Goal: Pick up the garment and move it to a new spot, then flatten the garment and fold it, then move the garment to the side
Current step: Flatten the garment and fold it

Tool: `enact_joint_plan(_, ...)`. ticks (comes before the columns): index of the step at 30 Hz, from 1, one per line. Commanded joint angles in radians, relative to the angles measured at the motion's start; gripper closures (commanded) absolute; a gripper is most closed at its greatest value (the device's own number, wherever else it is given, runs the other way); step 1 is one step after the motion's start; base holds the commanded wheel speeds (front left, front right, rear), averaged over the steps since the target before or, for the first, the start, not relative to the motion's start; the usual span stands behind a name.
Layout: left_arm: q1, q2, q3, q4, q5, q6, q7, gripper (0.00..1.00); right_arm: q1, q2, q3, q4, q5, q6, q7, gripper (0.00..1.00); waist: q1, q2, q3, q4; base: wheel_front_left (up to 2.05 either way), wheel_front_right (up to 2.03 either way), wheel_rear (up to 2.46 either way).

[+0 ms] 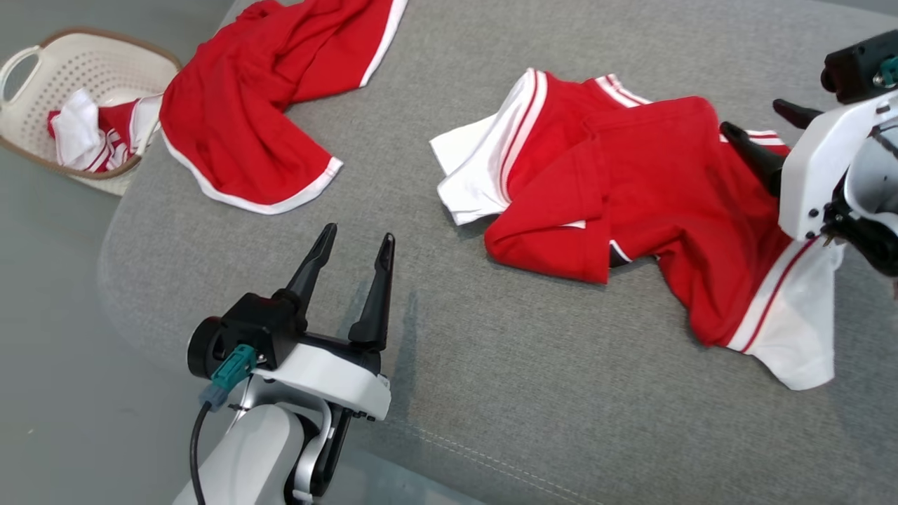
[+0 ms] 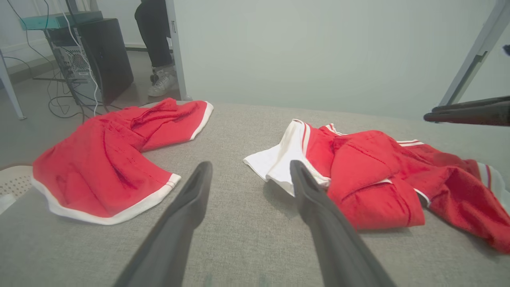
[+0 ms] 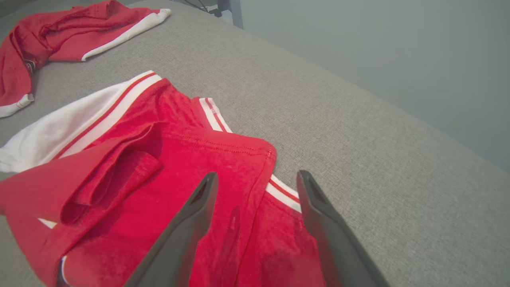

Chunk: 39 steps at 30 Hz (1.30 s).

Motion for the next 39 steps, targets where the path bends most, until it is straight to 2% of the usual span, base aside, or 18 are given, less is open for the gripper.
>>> enact_joint_plan(1, -0.047, 0.012, 0.031, -0.009, -0.011, -0.007, -0.016, 0.0, -0.025, -0.01, 0.017, 0.005, 0.012, 0.004, 0.005, 0.0, 0.0, 0.0, 0.03, 0.03, 0.0, 0.0, 0.0)
enact_joint_plan(8, -0.074, -0.026, 0.022, 0.037, -0.012, -0.034, -0.038, 0.0, -0.106, -0.008, 0.086, 0.127, 0.049, 0.004, 0.006, 0.0, 0.0, 0.0, 0.065, 0.068, 0.0, 0.0, 0.0)
enact_joint_plan(17, -0.089, -0.056, 0.031, 0.082, -0.008, -0.059, -0.05, 0.0, -0.159, -0.001, 0.179, 0.204, 0.099, 0.004, -0.023, 0.0, 0.0, 0.0, 0.08, 0.089, 0.0, 0.0, 0.0)
enact_joint_plan(18, -0.089, -0.059, 0.032, 0.085, -0.007, -0.061, -0.05, 0.0, -0.164, -0.001, 0.192, 0.207, 0.1, 0.004, -0.03, 0.13, 0.0, 0.0, 0.08, 0.09, 0.0, 0.0, 0.0)
enact_joint_plan(19, -0.089, -0.062, 0.032, 0.088, -0.005, -0.063, -0.051, 0.0, -0.167, 0.001, 0.199, 0.212, 0.111, 0.004, -0.035, 0.55, 0.0, 0.0, 0.08, 0.09, 0.0, 0.0, 0.0)
enact_joint_plan(20, -0.089, -0.064, 0.033, 0.091, -0.004, -0.065, -0.051, 0.0, -0.172, 0.001, 0.211, 0.212, 0.113, 0.004, -0.046, 0.75, 0.0, 0.0, 0.08, 0.09, 0.0, 0.0, 0.0)
enact_joint_plan(21, -0.089, -0.066, 0.035, 0.093, -0.003, -0.067, -0.052, 0.0, -0.178, 0.0, 0.223, 0.215, 0.113, 0.004, -0.055, 1.0, 0.0, 0.0, 0.08, 0.09, 0.0, 0.0, 0.0)
enact_joint_plan(32, -0.085, -0.076, 0.057, 0.105, 0.014, -0.078, -0.053, 0.0, -0.201, -0.013, 0.286, 0.22, 0.179, 0.004, -0.207, 1.0, 0.0, 0.0, 0.064, 0.072, 0.0, 0.0, 0.0)
enact_joint_plan(39, -0.079, -0.077, 0.066, 0.105, 0.026, -0.085, -0.053, 0.0, -0.209, -0.037, 0.332, 0.216, 0.226, 0.004, -0.241, 1.0, 0.0, 0.0, 0.052, 0.053, 0.0, 0.0, 0.0)
